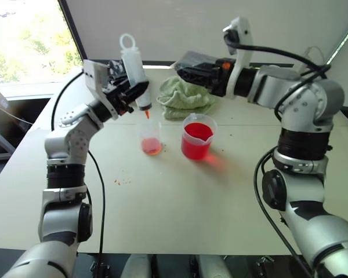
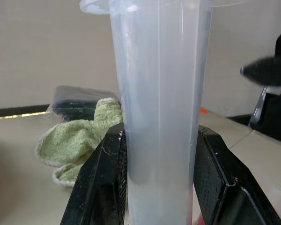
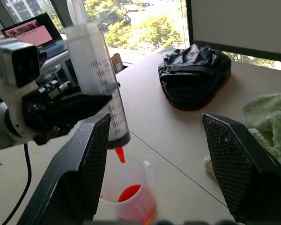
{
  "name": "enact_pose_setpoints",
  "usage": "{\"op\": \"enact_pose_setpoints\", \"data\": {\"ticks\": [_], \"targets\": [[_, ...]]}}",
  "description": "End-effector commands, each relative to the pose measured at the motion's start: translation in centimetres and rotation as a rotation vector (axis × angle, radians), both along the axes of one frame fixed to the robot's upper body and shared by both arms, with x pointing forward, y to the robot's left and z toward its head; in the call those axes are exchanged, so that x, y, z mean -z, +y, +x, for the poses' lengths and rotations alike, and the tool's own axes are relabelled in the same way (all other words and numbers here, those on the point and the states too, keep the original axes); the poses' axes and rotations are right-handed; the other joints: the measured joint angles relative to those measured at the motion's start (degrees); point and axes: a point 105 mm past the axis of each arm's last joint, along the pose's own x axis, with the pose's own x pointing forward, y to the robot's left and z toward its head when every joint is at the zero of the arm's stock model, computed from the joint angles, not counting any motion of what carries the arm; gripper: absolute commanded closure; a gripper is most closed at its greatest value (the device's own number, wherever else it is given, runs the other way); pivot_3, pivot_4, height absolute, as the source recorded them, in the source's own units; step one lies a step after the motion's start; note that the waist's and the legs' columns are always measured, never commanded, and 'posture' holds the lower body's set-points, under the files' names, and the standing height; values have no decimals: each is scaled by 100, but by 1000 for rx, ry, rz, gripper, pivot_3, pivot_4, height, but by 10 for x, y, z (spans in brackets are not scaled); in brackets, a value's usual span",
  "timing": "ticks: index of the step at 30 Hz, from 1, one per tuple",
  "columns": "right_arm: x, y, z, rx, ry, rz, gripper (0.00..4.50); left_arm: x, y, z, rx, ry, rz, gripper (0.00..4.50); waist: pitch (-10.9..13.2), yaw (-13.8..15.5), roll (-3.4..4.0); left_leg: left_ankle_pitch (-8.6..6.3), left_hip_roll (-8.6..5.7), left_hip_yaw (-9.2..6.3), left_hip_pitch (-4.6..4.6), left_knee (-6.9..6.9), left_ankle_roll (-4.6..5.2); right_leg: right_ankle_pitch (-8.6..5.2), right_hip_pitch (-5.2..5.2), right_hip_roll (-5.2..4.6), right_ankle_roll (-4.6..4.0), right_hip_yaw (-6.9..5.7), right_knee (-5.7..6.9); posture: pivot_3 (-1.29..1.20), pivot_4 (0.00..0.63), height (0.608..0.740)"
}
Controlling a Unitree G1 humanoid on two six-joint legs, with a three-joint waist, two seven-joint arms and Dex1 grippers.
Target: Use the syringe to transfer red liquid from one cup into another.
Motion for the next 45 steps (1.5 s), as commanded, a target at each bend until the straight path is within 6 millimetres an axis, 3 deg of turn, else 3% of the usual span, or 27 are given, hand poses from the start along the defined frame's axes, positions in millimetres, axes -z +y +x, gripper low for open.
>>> {"op": "enact_pose_setpoints", "data": {"ticks": [1,5,10,15,17,27,34,43,45], "targets": [[-9,-5,-8,8,-41,20,1314,-23,12,-7,39,63,-119,3145,5,-17,7,0,0,1,0,-1,0,0,-1,0,0,0,0,0,150,711],[0,-6,-10,15,-15,28,1314,-16,27,-10,78,237,-178,3145,15,-26,17,1,1,1,2,-1,-2,0,-4,2,0,0,2,0,150,711],[10,-5,-12,18,16,33,1314,4,47,-19,101,433,-115,3145,39,-17,7,3,0,1,2,0,-5,0,-5,2,0,-1,3,0,150,711],[20,-6,-16,23,40,34,1314,11,65,-31,140,576,-143,3145,43,-5,12,3,-1,1,1,-2,-5,0,-6,3,0,-1,1,0,150,711],[22,-5,-17,26,45,37,1314,20,65,-35,147,621,-102,3145,45,1,8,3,-2,1,1,-1,-5,0,-6,2,0,-1,2,0,150,711],[26,-7,-19,58,55,40,1314,106,63,-20,-4,917,140,3145,47,-5,11,3,-3,2,-1,-2,-6,0,-10,1,0,0,2,0,150,711],[26,-15,-21,97,56,37,1314,129,59,-7,-59,980,185,3145,47,-1,11,3,-3,3,-4,-3,-6,0,-13,1,0,1,2,0,150,711],[28,-20,-25,126,61,31,1314,147,56,-6,-65,1032,229,3145,47,-1,11,3,-3,4,-10,-2,-6,0,-18,1,0,2,2,0,150,711],[28,-21,-25,130,63,31,1265,147,55,-6,-56,1027,236,2148,47,2,11,3,-3,4,-10,-2,-6,0,-18,0,0,2,2,0,150,711]]}}
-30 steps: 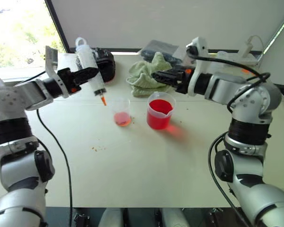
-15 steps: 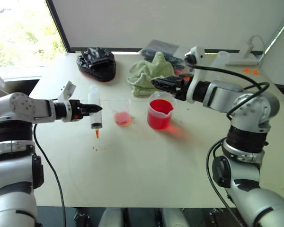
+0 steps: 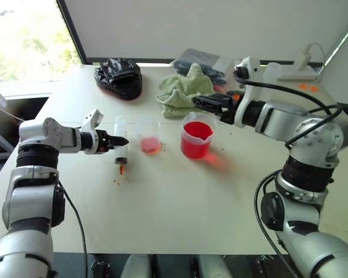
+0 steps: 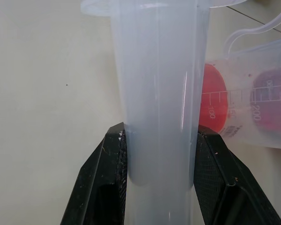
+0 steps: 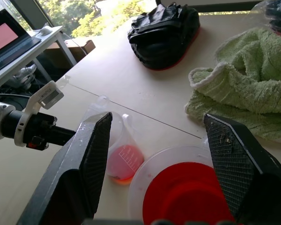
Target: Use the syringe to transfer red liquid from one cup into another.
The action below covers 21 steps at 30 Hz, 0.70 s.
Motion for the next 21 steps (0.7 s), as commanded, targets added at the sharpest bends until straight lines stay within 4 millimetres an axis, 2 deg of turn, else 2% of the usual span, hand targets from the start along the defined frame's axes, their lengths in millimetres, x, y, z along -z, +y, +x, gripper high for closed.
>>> {"op": "enact_pose_setpoints", "data": {"ticks": [1,3,5,13,15,17,21], "targets": [[-10,-2,-5,5,-48,10,1265,-4,-2,2,17,-19,14,1839,0,4,0,0,0,0,0,0,0,0,0,0,0,0,0,0,150,711],[-10,-3,-5,5,-46,9,1265,-7,-1,1,21,-30,5,834,0,6,0,0,0,0,-3,0,0,0,-1,0,0,0,0,0,150,711],[-9,-3,-5,5,-43,8,1265,-13,0,1,22,-54,-14,17,0,4,0,0,0,0,-2,0,0,0,0,-1,0,0,0,0,150,711],[-8,-2,-3,-8,-38,0,1265,-48,11,-1,26,-172,-93,17,0,-10,0,1,1,1,-13,0,-1,0,-14,0,0,0,1,0,150,711],[-9,-2,-1,-11,-40,-4,1265,-68,15,-4,47,-250,-137,17,1,-7,0,1,1,1,-13,0,-1,0,-14,0,0,0,1,0,150,711],[-9,-3,0,-17,-43,-9,1265,-88,15,-11,103,-337,-165,17,1,-7,-1,1,1,1,-17,1,-1,0,-16,0,0,0,0,0,150,711],[-9,-5,-4,-62,-67,-50,1265,-110,13,-30,235,-457,-130,17,4,-4,4,1,1,1,-19,-2,-1,0,-18,0,0,0,0,0,150,711]]}}
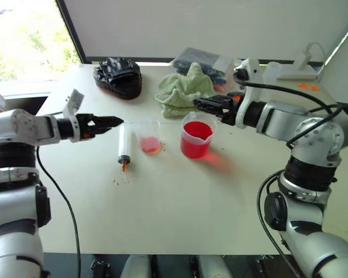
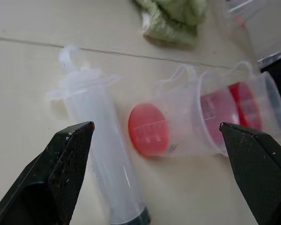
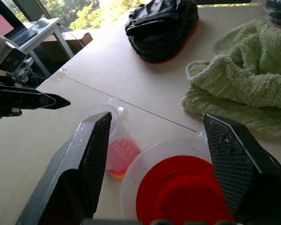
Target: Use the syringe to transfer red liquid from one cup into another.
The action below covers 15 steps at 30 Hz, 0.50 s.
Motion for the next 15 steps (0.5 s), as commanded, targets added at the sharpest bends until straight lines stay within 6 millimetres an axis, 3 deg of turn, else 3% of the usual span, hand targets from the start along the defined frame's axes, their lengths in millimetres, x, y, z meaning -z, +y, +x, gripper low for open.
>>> {"op": "enact_pose_setpoints", "data": {"ticks": [1,4,7,10,15], "targets": [[-12,-3,-12,-81,-97,-56,1265,-34,-7,-22,142,-178,36,17,2,6,3,0,0,0,0,0,0,0,1,0,0,0,0,0,150,711],[-6,-9,-32,-209,-161,-155,1265,-40,-11,-43,255,-251,121,17,4,24,0,-2,-1,-2,0,0,4,0,4,-1,0,1,-2,0,150,711],[-1,-14,-45,-295,-194,-219,1265,-40,-10,-52,300,-274,169,17,10,29,7,-4,2,-2,0,-4,7,0,20,1,0,0,-61,0,150,711],[7,-35,-66,-414,-178,-329,1265,-33,0,-70,377,-349,355,17,24,22,17,-17,4,-3,3,-5,30,0,25,3,1,0,-67,0,150,711],[15,-54,-73,-490,-179,-456,1265,-28,13,-90,428,-402,490,17,32,7,14,-19,6,0,16,-37,33,0,30,3,1,0,-89,0,150,711]]}}
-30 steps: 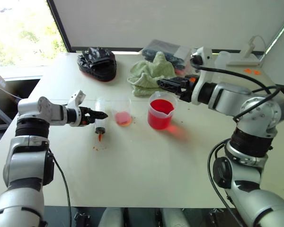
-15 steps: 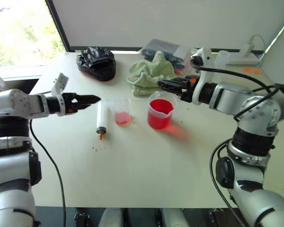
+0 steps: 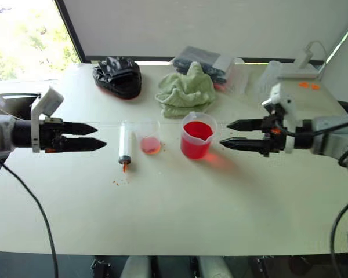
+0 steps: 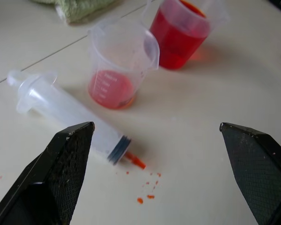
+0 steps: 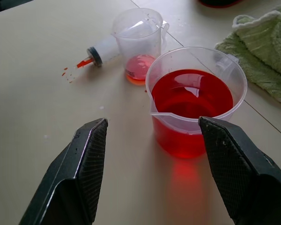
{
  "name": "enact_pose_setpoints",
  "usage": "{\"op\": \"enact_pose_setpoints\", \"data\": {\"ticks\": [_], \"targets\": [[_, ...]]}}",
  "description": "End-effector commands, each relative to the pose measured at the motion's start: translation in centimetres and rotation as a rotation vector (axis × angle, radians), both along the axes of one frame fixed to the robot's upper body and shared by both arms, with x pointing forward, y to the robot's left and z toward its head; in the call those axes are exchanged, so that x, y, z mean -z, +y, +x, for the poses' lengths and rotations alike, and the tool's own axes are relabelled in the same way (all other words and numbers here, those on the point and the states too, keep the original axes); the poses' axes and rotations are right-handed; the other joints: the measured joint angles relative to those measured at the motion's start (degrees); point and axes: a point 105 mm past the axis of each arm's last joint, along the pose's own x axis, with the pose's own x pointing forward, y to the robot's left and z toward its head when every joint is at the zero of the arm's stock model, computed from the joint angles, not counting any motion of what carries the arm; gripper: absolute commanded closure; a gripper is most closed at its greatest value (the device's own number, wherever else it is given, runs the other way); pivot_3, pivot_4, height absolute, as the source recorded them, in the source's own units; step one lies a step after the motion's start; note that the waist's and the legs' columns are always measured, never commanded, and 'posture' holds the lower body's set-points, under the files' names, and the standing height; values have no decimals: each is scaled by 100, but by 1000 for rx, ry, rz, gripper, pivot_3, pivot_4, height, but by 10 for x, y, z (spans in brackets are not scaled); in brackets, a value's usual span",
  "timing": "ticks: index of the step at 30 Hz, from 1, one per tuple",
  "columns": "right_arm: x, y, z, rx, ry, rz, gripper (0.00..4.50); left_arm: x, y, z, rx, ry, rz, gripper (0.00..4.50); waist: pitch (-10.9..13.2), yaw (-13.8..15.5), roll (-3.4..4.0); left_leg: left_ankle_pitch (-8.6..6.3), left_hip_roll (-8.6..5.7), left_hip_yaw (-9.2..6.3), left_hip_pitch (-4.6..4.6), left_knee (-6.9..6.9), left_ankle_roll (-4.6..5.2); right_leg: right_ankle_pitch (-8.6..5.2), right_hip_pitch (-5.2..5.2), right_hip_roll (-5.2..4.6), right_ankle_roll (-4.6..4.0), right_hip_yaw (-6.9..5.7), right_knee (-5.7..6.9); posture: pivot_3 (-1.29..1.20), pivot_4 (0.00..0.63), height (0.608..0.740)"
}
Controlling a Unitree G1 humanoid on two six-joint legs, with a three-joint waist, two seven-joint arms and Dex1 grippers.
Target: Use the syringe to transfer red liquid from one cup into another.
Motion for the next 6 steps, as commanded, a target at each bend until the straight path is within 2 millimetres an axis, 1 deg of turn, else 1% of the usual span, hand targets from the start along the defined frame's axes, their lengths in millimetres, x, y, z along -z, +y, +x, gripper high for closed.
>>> {"op": "enact_pose_setpoints", "data": {"ticks": [1,6], "targets": [[-5,-2,-6,-93,-49,-39,1265,-20,4,-13,49,-137,69,17,3,3,-4,-2,1,0,3,-4,3,0,1,0,0,0,0,0,150,711],[-1,-2,-3,-139,-55,-60,1265,-19,7,-23,46,-130,58,17,5,15,-3,-1,3,0,10,-9,2,0,4,0,0,0,0,0,150,711]]}}
